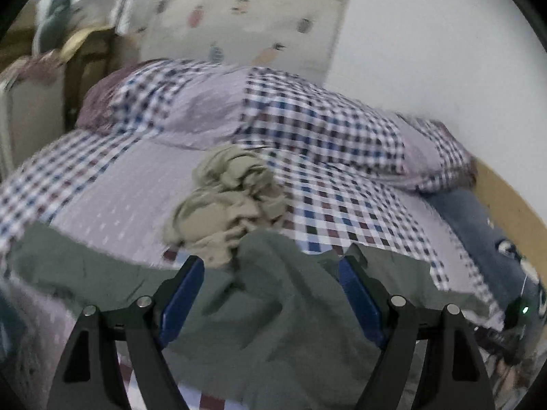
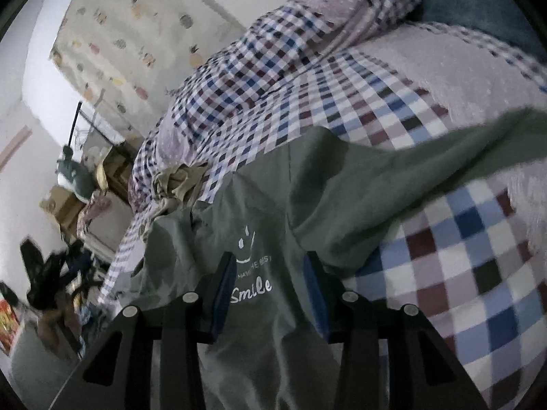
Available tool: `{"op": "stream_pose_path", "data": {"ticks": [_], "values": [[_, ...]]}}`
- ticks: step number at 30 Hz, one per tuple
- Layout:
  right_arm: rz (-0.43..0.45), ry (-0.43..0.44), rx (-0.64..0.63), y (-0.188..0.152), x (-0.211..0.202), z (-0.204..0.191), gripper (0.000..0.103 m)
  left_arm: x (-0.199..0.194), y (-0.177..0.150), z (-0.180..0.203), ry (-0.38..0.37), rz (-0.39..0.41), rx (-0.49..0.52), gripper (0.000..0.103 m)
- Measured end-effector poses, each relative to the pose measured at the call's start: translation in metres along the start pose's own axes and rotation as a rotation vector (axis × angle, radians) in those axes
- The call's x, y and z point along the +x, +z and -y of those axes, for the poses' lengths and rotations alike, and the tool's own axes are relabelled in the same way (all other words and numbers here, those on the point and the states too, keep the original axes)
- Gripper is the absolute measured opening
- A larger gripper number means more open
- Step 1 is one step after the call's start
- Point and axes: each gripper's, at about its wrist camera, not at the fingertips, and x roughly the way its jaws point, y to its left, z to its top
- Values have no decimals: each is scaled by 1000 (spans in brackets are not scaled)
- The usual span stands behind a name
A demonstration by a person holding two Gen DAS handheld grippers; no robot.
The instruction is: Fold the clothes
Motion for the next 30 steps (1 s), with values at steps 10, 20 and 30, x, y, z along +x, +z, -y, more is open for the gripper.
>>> {"op": "stream_pose_path", "data": {"ticks": [10,20,30], "values": [[-129,47,-419,87,32,-58,44,102,45,53,27,-157,334,84],[-349,8,-798,130,177,-118,44,178,61,46,-90,-278,513,84],[-517,-53,-952,128,263,-104,44,230,27,69,-108,-424,795,80]]}}
